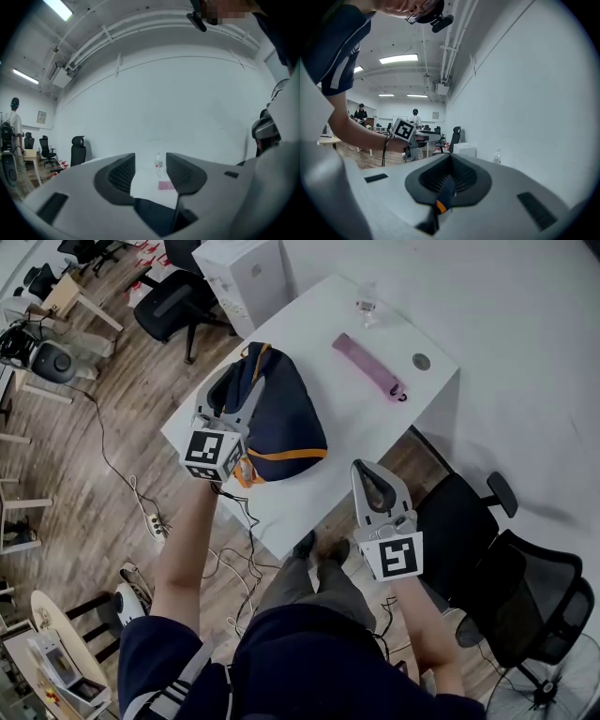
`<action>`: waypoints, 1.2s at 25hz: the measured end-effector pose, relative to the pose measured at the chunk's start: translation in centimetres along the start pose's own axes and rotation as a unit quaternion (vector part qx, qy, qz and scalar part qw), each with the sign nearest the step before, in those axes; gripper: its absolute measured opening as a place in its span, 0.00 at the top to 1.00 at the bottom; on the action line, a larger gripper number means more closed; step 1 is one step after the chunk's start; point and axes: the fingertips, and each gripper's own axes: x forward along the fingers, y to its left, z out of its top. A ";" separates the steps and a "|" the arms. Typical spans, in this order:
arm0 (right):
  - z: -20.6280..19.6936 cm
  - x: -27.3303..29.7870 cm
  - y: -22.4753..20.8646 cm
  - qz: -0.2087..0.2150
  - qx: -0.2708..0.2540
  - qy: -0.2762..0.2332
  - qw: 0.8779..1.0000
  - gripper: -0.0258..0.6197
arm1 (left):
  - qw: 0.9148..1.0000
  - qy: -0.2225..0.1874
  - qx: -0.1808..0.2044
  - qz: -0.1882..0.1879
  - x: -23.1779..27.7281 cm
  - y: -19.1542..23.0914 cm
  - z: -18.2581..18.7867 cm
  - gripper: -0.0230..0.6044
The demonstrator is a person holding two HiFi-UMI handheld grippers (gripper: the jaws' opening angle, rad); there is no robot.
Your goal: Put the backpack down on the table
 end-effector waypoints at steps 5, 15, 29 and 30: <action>0.3 -1.1 0.4 0.001 0.003 -0.003 1.000 0.96 | 1.000 -0.026 0.006 -0.004 -2.8 -1.6 2.9 0.78; 1.4 -3.6 0.8 0.002 -0.002 -0.010 1.000 0.96 | 0.999 -0.049 0.010 0.008 -8.4 -4.6 6.4 0.96; 3.5 -7.4 0.5 -0.033 -0.031 -0.028 0.999 0.96 | 0.993 -0.061 0.041 0.092 -15.5 -7.7 10.3 0.96; 3.9 -7.7 0.5 -0.039 -0.027 -0.035 0.998 0.96 | 0.993 -0.060 0.040 0.096 -15.8 -7.8 10.3 0.96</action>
